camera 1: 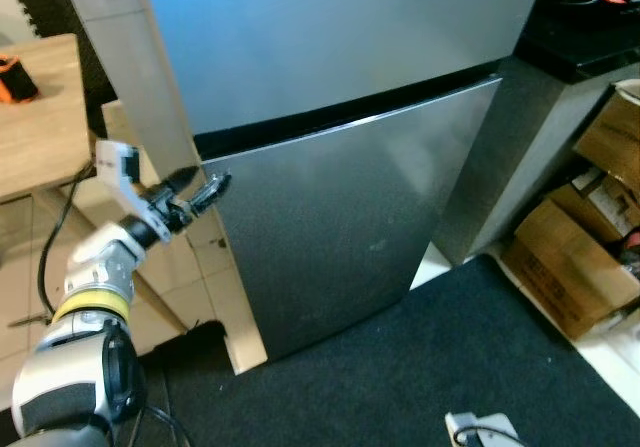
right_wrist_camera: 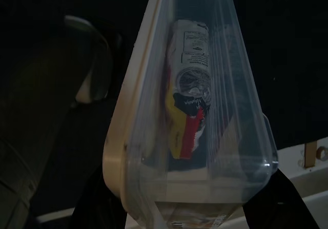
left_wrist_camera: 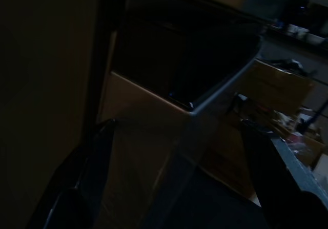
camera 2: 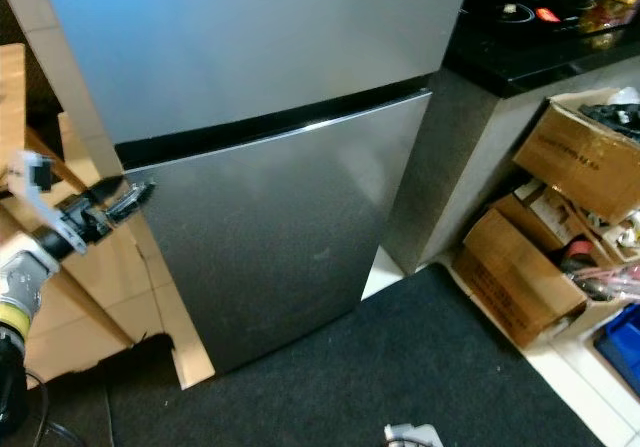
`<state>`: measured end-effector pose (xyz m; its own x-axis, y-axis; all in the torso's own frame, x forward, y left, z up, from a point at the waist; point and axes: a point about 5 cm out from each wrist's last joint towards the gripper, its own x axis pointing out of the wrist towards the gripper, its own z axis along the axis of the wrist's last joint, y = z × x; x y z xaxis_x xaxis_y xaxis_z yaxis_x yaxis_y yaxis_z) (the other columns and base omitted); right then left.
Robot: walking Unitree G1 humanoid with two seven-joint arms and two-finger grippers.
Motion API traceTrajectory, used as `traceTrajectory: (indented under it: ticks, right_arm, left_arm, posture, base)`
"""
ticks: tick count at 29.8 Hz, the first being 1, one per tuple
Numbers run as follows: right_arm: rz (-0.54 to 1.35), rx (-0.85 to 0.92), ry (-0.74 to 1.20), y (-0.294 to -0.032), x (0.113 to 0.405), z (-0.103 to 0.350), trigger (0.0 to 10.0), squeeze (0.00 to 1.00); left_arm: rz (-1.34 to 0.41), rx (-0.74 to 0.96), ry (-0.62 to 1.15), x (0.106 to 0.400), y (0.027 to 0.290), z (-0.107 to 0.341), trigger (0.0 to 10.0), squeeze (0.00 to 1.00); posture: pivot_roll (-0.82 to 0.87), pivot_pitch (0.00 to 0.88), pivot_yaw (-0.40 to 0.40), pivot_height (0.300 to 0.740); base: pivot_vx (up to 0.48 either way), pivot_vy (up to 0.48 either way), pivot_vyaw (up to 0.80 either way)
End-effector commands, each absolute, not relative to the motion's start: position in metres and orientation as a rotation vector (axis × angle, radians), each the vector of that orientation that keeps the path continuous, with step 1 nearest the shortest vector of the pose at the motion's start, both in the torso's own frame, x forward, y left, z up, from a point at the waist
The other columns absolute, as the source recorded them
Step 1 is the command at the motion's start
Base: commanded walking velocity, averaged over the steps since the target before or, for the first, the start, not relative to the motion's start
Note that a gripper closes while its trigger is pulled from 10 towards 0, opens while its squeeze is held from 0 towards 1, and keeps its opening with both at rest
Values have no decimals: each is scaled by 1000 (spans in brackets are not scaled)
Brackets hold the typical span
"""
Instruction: Restocking fridge
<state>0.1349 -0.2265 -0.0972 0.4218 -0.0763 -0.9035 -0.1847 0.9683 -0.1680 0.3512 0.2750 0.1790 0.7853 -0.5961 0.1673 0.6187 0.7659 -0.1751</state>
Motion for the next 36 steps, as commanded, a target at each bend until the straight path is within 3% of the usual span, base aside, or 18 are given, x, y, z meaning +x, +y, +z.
traceTrajectory:
  ticks: [1, 7, 21, 25, 34, 36]
  right_arm:
    - [54, -261, 1149, -231, 130, -98, 10000, 0]
    - [50, -259, 1156, -233, 127, -98, 10000, 0]
    - [58, -277, 1179, -239, 115, -100, 10000, 0]
    - [48, -289, 1202, -248, 100, -101, 10000, 0]
    - [34, -297, 1221, -256, 88, -102, 10000, 0]
    - [26, -294, 1217, -256, 89, -101, 10000, 0]
  left_arm:
    - [-791, -172, -77, 354, 265, 188, 10000, 0]
    - [-791, -135, -67, 353, 269, 191, 10000, 0]
    - [-584, -82, -78, 363, 276, 197, 10000, 0]
    - [-625, -72, -53, 366, 266, 194, 10000, 0]
    - [-668, -67, -52, 371, 253, 197, 10000, 0]
    - [-808, -85, -44, 371, 238, 197, 10000, 0]
  posture:
    - [-98, 102, -19, 740]
    - [-104, 109, -16, 740]
    - [-132, 185, -33, 740]
    - [-166, 236, -39, 740]
    - [-188, 258, -38, 740]
    - [-189, 256, -35, 740]
  base:
    - [0, 0, 0]
    - [0, 0, 0]
    - [0, 0, 0]
    - [0, 0, 0]
    - [0, 0, 0]
    - [0, 0, 0]
